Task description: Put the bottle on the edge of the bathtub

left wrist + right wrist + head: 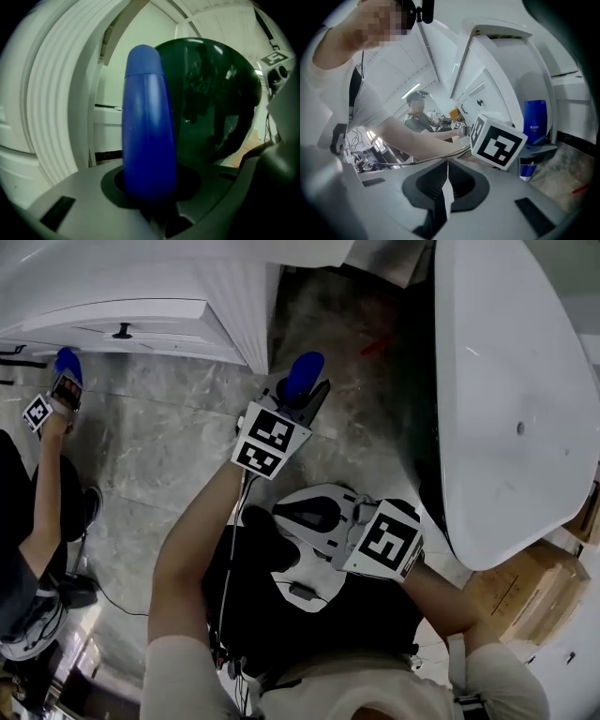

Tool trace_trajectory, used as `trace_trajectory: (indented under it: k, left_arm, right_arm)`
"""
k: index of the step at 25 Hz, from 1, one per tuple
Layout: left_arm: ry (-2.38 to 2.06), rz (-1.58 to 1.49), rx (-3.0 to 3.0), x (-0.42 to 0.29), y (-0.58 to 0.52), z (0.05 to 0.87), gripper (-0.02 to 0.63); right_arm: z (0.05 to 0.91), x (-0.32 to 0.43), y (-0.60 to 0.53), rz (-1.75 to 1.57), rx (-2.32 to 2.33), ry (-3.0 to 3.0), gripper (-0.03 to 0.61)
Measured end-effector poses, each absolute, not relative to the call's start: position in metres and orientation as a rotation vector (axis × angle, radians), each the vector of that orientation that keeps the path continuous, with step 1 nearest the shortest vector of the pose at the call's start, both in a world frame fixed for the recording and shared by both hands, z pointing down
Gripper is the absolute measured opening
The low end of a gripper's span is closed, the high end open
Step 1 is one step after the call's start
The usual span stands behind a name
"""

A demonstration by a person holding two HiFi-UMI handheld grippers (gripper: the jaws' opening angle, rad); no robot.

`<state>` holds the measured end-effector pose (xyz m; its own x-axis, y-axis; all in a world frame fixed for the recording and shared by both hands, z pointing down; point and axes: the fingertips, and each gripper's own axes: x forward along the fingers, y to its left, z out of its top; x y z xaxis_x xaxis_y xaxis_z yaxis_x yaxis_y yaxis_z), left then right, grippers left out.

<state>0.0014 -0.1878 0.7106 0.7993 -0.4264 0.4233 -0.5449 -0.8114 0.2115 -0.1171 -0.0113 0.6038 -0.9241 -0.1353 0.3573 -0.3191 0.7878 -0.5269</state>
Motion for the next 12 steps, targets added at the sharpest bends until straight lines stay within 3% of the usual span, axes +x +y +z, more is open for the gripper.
trace_trajectory:
  k: [12]
  left_arm:
    - [-0.79,0.501,2.776,0.019,-0.201,0.822,0.158]
  right_arm:
    - [0.672,-0.128,-0.014,0.639,0.327,-2.743,0.029]
